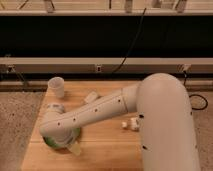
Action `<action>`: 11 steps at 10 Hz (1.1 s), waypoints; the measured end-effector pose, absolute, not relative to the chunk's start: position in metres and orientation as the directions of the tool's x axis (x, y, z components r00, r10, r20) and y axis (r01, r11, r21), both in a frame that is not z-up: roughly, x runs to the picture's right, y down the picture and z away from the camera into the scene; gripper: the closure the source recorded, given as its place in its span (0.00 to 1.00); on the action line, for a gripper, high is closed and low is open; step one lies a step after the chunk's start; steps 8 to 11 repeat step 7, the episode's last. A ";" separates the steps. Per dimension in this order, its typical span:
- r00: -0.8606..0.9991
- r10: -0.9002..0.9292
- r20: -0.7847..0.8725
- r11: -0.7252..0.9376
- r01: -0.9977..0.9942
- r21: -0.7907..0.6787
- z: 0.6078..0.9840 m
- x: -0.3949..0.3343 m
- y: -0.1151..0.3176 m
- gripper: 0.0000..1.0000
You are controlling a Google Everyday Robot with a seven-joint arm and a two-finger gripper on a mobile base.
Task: Push the ceramic bowl across the table
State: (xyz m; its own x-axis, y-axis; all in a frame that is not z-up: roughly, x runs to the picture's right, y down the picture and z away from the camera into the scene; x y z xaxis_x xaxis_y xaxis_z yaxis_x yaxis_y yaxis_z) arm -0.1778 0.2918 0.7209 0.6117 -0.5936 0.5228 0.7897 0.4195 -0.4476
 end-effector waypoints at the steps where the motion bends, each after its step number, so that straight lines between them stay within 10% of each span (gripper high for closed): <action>1: 0.612 -0.593 0.523 0.420 0.789 -0.448 0.721 -0.178 0.292 0.20; 11: 0.593 -0.593 0.545 0.383 0.803 -0.456 0.730 -0.190 0.297 0.20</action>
